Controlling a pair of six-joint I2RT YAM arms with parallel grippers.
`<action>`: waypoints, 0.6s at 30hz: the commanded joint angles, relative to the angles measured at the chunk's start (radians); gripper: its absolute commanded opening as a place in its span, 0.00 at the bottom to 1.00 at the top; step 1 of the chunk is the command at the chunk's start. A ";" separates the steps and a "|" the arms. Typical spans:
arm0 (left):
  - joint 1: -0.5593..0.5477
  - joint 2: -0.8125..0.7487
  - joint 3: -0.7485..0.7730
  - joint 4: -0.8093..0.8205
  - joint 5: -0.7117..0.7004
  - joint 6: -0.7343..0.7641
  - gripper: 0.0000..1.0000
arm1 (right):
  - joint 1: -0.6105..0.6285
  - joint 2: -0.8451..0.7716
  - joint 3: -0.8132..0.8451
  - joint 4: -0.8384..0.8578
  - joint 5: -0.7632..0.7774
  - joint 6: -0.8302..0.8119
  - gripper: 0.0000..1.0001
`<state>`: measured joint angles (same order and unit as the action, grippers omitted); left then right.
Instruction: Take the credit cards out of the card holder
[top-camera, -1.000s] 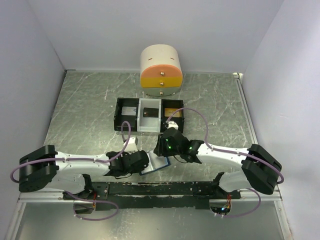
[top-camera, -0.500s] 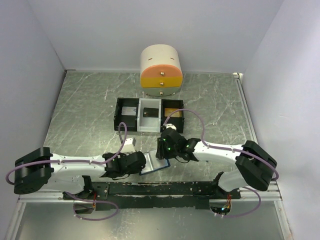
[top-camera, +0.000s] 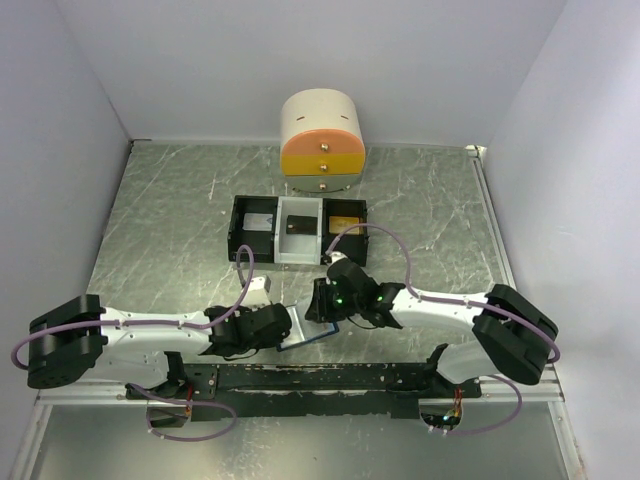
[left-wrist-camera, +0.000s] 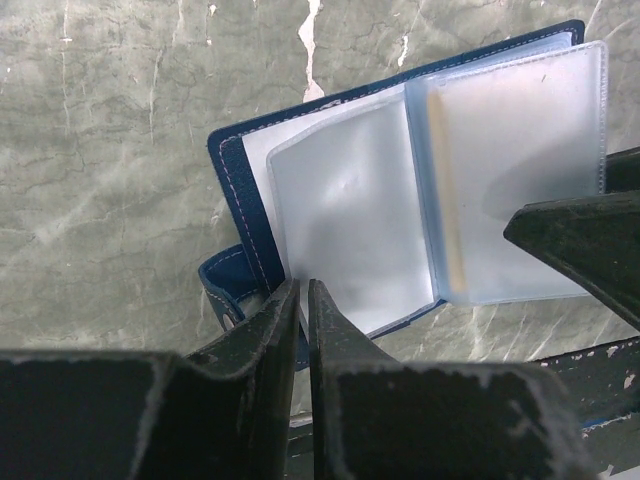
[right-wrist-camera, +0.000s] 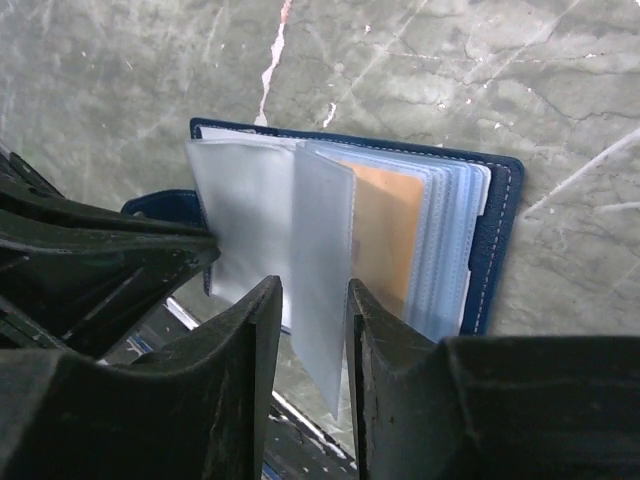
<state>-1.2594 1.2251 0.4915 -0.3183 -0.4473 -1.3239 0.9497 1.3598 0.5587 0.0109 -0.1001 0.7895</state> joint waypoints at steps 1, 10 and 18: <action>-0.006 -0.001 -0.007 0.003 -0.017 0.005 0.20 | 0.000 0.011 0.021 0.054 -0.035 0.020 0.31; -0.006 -0.001 -0.004 -0.004 -0.021 0.002 0.20 | 0.001 -0.034 0.006 0.129 -0.121 0.010 0.26; -0.006 -0.036 -0.016 0.007 -0.026 0.003 0.20 | 0.002 0.068 0.008 0.304 -0.288 0.069 0.35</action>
<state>-1.2594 1.2121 0.4858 -0.3180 -0.4480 -1.3239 0.9504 1.3834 0.5617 0.1776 -0.2882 0.8165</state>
